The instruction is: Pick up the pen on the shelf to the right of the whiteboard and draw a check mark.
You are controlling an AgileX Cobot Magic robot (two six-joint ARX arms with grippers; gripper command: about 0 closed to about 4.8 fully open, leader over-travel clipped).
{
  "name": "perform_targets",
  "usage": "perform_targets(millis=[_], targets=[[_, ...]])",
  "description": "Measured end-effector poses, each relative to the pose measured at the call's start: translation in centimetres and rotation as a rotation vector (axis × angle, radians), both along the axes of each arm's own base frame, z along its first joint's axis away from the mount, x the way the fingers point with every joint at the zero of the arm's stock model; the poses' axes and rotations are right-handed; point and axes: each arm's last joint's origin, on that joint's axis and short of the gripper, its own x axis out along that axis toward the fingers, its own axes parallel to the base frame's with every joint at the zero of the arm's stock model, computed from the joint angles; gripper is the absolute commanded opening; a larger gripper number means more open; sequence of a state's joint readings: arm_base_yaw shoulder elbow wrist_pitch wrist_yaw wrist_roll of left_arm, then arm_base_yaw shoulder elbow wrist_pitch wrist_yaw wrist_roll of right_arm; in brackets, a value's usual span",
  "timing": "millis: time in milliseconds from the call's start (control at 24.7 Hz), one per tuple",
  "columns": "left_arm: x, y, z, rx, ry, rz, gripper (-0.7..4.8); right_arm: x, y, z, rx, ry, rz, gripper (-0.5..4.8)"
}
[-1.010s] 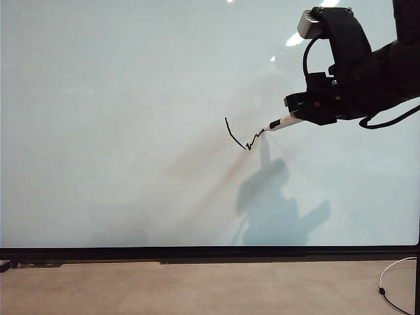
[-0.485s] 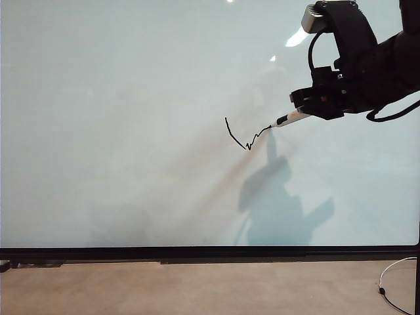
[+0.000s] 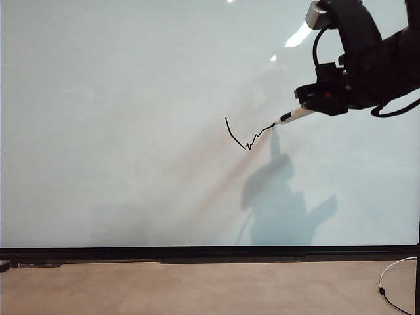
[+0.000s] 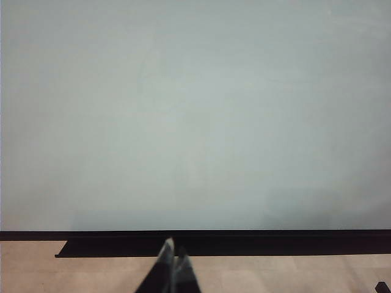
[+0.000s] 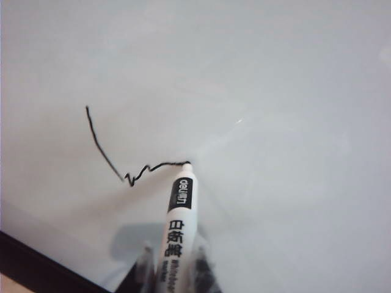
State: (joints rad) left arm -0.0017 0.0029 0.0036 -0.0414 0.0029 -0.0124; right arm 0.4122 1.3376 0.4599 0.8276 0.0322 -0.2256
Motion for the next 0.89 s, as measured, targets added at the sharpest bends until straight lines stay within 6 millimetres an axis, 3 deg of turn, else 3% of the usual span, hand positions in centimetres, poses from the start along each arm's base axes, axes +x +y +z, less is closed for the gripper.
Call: perform_targets(millis=[889], targets=[[0.0,0.0,0.0,0.000,0.000,0.000,-0.04,-0.6,-1.8,2.3,-0.027,-0.054,-0.056,-0.07]])
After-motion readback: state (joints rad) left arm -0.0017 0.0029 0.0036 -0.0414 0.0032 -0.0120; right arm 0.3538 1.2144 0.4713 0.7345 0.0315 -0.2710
